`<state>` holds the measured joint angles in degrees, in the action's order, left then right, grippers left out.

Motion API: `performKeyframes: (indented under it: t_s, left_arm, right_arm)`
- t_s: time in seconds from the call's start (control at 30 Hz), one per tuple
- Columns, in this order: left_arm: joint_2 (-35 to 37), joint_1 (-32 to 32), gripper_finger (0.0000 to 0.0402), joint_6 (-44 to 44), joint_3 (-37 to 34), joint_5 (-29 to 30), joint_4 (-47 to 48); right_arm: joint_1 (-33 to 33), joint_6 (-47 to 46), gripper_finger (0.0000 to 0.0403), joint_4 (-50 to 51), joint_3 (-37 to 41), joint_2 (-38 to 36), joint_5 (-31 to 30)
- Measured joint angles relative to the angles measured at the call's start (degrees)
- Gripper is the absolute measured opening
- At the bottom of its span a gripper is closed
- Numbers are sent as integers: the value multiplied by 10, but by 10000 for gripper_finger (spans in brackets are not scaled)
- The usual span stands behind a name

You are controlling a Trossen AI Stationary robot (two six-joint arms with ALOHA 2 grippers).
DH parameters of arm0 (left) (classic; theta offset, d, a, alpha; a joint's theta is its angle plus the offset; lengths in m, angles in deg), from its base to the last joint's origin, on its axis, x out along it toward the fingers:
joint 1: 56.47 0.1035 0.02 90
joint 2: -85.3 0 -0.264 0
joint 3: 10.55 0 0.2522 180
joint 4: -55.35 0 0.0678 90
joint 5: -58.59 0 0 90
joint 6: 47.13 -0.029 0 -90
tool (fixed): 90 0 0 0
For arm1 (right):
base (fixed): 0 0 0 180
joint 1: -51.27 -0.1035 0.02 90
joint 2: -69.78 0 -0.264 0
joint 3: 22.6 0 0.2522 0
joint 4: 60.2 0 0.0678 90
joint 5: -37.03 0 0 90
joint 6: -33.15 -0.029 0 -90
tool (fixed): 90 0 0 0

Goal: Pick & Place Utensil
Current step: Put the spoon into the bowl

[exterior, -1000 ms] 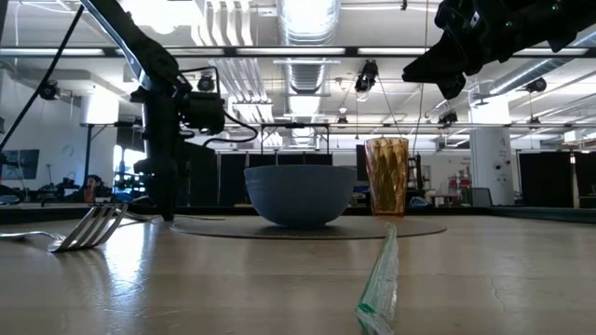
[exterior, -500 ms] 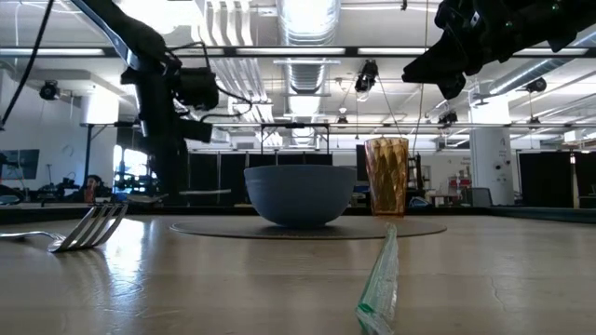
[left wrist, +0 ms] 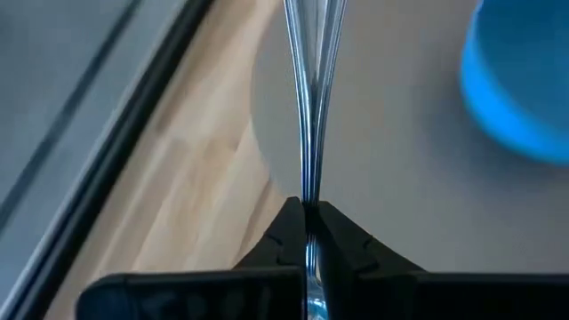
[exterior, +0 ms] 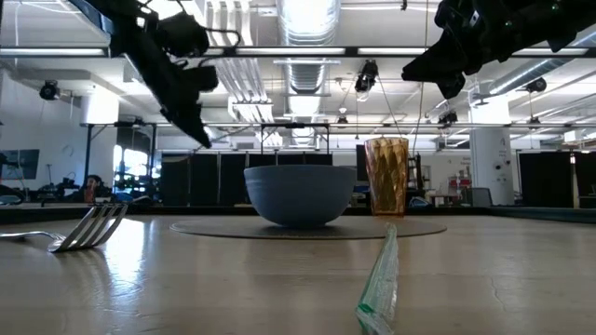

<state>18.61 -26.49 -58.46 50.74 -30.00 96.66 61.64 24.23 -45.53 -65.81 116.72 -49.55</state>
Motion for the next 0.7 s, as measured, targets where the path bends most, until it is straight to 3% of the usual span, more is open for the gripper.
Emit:
performKeyframes:
  t_s: [0.33, 0.7]
  left_arm:
    - [12, -66, 5, 13, 0, 4, -138]
    - [10, -144, 6, 24, 0, 66, -239]
  right_arm:
    - [0, 5, 72, -25, 0, 0, 0]
    - [0, 10, 87, -33, 5, 0, 1]
